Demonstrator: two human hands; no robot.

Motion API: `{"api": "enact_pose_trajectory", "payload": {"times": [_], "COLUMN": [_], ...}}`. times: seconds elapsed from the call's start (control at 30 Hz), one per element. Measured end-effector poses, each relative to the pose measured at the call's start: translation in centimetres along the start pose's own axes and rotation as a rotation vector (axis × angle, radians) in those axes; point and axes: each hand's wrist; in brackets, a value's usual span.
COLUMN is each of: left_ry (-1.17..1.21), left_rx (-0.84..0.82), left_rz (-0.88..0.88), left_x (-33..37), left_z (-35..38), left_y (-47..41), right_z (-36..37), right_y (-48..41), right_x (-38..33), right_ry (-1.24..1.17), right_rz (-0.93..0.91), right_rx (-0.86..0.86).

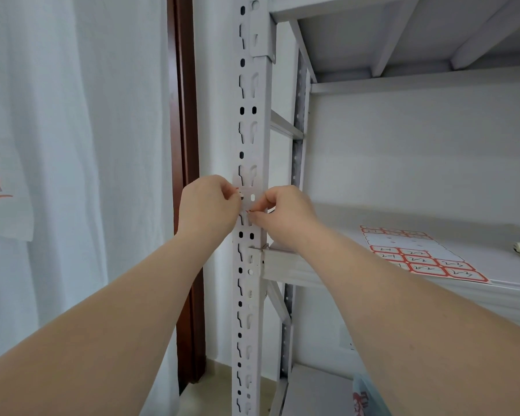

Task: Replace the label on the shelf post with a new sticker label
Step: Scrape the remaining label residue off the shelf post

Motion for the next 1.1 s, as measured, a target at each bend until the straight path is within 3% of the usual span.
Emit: {"api": "enact_pose_trajectory", "payload": {"times": [0.47, 0.67, 0.77, 1.1], "left_ry": [0.456, 0.623, 0.527, -0.055], "left_rx": [-0.078, -0.017, 0.038, 0.054], "left_rz": [-0.334, -0.412, -0.323, 0.318], "left_x": [-0.4, -0.7, -0.7, 0.2], "left_z": [-0.7, -0.9, -1.2, -1.8], "left_y": [0.6, 1.2, 1.6, 3.3], "right_z": [-0.2, -0.6, -0.3, -0.4], "right_y": [0.3, 0.8, 0.9, 1.7], "right_x": [-0.1, -0.3, 0.0, -0.9], "right_ry": [-0.013, -0.195, -0.328, -0.758], "right_rz": [-0.002, 0.105, 0.192, 0.384], "right_rx": [-0.001, -0.039, -0.063, -0.169]}}
Point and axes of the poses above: each hand's wrist, its own y-axis away from the middle knuckle, its own z-axis out of the palm, x = y × z, and after that the axes turned 10 degrees about y, right-handed
